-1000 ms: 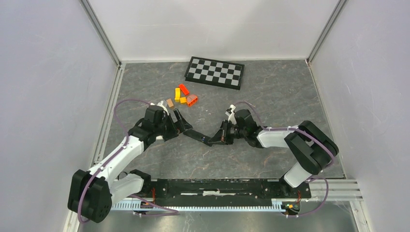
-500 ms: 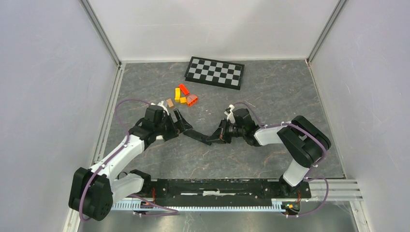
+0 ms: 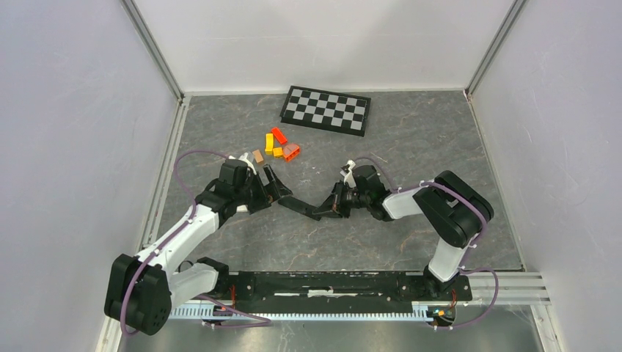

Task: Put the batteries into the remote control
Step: Load the battery cover into the remote control.

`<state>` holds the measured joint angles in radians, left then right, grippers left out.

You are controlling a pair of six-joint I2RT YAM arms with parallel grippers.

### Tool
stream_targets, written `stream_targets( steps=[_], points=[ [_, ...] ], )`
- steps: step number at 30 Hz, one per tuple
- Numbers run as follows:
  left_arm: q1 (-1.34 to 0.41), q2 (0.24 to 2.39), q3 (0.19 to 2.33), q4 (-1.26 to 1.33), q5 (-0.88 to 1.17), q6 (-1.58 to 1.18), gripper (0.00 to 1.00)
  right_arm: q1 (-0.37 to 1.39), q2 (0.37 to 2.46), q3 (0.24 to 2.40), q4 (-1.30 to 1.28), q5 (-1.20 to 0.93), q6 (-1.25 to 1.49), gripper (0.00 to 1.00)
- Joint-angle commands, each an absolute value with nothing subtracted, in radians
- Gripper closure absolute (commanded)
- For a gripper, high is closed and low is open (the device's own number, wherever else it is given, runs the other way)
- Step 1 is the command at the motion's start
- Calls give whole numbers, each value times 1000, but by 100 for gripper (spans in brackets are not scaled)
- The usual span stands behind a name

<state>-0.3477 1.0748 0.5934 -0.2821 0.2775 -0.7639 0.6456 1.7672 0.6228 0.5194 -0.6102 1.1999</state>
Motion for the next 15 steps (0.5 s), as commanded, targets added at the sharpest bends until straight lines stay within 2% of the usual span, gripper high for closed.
stream_targets(
  steps=[1,15],
  points=[
    [-339,1074,589,-255,298,-729,0,638,1787,654,572,-604,1212,100],
    [-339,1070,588,-256,299,-730,0,625,1807,611,654,-605,1295,100]
  ],
)
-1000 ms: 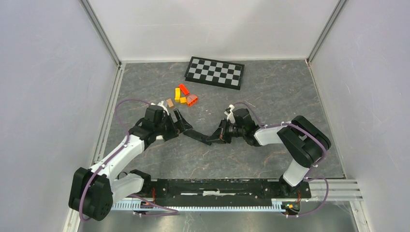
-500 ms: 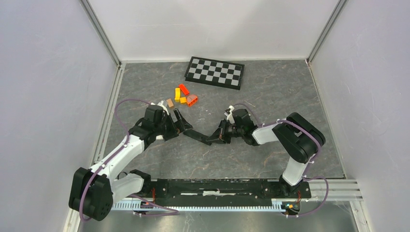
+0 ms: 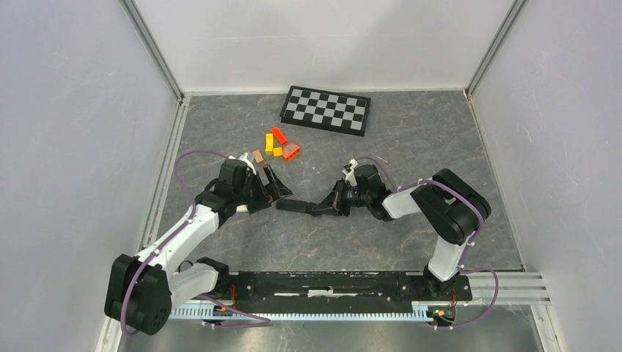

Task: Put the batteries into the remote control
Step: Load the battery cover into the remote control.

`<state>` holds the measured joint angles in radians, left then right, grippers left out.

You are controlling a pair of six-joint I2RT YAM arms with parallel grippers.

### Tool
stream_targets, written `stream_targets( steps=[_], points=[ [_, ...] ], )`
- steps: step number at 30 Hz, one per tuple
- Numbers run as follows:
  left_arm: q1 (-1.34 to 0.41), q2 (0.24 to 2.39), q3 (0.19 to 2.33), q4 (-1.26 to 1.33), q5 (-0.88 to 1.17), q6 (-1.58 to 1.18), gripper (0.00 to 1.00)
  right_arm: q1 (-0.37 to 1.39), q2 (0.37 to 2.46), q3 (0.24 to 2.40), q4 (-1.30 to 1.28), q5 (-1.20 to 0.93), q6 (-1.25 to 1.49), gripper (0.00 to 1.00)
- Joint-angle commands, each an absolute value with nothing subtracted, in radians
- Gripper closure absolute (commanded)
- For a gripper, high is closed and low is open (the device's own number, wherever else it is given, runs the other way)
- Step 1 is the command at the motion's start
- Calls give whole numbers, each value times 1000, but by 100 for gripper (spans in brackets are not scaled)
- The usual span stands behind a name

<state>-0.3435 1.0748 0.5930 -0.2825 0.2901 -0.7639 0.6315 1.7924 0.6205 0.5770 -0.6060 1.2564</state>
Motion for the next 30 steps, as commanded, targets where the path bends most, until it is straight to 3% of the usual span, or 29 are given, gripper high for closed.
stream_targets(
  steps=[1,12,19,30],
  points=[
    [-339,1070,588,-256,298,-730,0,626,1808,611,657,-608,1300,100],
    [-339,1069,590,-298,254,-714,0,603,1833,666,548,-655,1222,97],
    [-339,1084,586,-300,244,-714,0,583,1844,717,453,-679,1150,80],
    [-339,1087,584,-305,223,-719,0,566,1869,785,359,-696,1078,68]
  ],
)
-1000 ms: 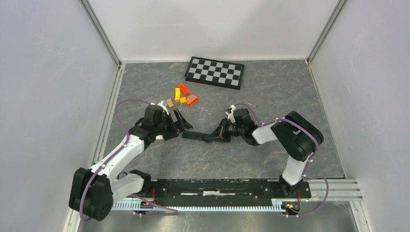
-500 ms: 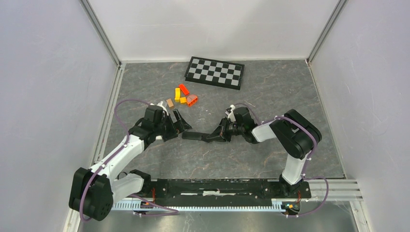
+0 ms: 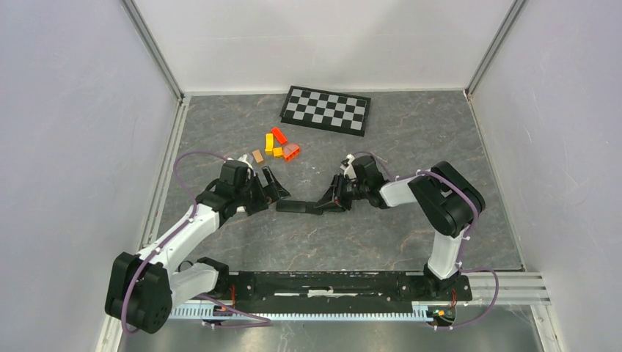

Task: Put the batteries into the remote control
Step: Load the battery cover into the remote control.

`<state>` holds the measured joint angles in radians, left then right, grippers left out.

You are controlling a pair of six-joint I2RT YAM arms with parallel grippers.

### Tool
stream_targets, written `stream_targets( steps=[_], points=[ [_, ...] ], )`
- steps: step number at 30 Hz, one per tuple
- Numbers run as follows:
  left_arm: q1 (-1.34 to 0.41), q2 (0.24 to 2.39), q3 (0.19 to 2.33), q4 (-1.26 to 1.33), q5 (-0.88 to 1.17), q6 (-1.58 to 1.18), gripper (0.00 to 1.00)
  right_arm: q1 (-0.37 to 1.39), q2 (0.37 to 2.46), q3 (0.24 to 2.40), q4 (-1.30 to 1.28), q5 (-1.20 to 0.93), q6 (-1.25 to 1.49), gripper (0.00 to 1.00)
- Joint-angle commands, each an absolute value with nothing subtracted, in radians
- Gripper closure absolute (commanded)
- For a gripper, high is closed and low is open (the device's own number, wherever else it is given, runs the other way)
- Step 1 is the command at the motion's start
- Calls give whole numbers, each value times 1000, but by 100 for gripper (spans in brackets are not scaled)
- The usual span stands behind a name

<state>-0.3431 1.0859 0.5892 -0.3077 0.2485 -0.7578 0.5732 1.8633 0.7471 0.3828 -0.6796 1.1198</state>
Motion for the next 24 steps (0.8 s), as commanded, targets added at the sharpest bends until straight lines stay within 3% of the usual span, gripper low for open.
stream_targets(
  steps=[1,24],
  points=[
    [-338,1090,583,-307,220,-720,0,566,1869,791,349,-695,1073,68],
    [-338,1124,592,-340,152,-723,0,543,1806,827,184,-583,929,52]
  ],
)
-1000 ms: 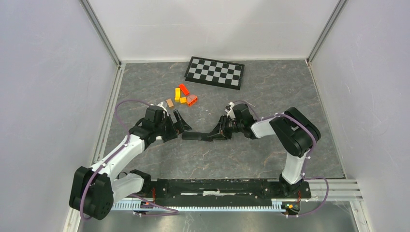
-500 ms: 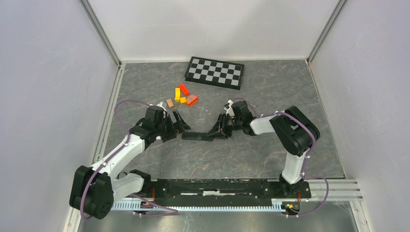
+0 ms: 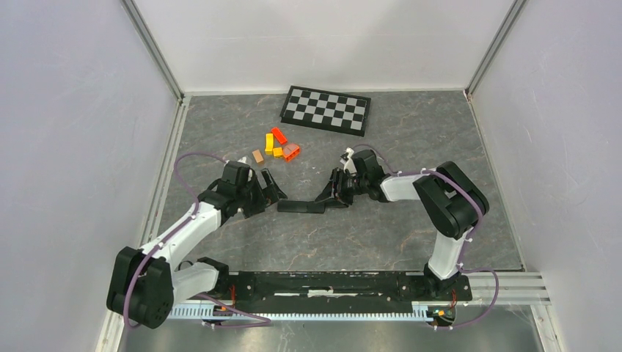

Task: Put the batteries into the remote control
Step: Load the battery cover into the remote control.

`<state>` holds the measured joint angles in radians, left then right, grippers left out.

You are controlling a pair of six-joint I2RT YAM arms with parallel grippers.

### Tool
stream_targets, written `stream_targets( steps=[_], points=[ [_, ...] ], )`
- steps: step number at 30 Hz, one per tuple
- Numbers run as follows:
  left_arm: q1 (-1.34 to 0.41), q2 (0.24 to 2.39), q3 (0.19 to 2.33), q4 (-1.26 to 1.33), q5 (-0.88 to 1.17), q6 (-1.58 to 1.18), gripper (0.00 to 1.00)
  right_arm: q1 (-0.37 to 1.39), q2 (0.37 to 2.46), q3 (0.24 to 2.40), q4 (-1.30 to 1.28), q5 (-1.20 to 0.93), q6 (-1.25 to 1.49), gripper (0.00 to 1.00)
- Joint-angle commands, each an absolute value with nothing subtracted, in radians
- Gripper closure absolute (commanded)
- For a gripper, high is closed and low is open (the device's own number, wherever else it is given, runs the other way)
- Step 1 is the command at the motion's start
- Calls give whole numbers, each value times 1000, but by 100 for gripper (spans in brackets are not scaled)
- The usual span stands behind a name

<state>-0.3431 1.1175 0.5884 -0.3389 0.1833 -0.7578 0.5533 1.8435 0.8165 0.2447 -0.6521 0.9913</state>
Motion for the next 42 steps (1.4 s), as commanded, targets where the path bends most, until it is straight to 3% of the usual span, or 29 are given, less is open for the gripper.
stream_targets(
  steps=[1,9,17,33,42],
  points=[
    [-339,1123,593,-343,149,-723,0,541,1803,828,183,-583,921,51],
    [-339,1148,597,-340,130,-723,0,534,1789,824,144,-555,888,50],
    [-339,1158,603,-337,127,-722,0,529,1762,758,272,-614,971,51],
    [-339,1170,598,-320,123,-727,0,529,1719,841,44,-498,859,52],
    [-339,1197,589,-277,155,-736,1,538,1716,829,39,-462,827,52]
  ],
)
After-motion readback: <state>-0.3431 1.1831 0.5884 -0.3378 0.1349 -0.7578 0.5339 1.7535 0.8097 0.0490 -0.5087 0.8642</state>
